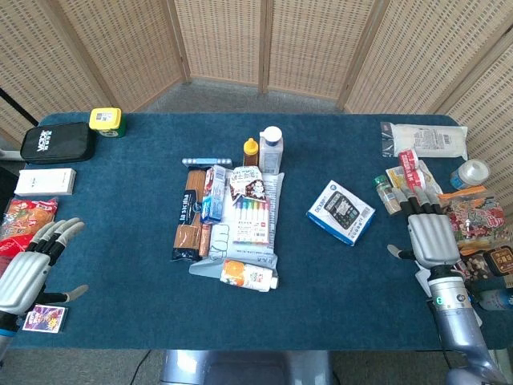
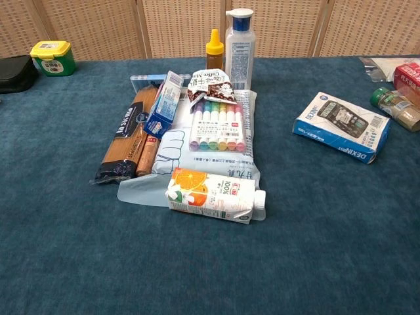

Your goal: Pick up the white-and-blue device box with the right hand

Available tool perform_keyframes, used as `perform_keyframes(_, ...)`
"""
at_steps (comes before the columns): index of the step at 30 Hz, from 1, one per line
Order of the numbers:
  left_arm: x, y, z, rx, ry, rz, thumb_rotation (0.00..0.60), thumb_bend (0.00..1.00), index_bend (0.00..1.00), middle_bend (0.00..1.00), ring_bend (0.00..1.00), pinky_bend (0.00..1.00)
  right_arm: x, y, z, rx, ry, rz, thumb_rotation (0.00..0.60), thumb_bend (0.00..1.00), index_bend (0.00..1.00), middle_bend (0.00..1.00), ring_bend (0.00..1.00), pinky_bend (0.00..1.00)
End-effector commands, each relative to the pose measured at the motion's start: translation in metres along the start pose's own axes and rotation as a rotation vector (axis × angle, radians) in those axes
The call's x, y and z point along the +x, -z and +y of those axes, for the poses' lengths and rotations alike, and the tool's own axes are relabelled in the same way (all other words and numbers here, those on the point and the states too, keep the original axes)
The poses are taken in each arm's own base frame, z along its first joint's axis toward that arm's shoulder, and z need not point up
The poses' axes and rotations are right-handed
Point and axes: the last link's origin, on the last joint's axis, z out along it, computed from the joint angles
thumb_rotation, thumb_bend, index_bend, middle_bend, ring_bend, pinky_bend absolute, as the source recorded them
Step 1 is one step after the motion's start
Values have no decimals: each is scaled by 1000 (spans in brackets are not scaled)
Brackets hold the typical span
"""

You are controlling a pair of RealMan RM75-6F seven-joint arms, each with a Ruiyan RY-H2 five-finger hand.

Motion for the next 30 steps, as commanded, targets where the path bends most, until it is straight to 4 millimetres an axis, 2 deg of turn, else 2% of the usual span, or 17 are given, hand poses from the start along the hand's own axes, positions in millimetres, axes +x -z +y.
perform_keyframes(1, -1, -1, 0, -1, 5, -4, 600, 183, 0, 0, 0, 0, -2, 0, -1, 1, -13, -8, 600, 0, 0, 16, 0, 0)
perform_keyframes(14, 6, 0, -1, -8, -2, 9, 600, 183, 0, 0, 0, 0, -5, -3, -9, 38, -26, -83, 600, 0, 0, 0, 0, 0)
perform_keyframes(18, 10, -4, -1, -18, -1, 14, 600, 183, 0, 0, 0, 0, -5, -10, -19, 69, -2, -138, 597, 0, 0, 0, 0, 0)
perform_keyframes(23, 15, -8, 2, -41, -16, 22, 600, 183, 0, 0, 0, 0, -5, -25, -38, 71, 7, -274, 510, 0, 0, 0, 0, 0)
perform_keyframes(30, 16, -6, 0, -45, -16, 22, 600, 184, 0, 0, 0, 0, -13, -51, -67, 58, -15, -343, 508, 0, 0, 0, 0, 0)
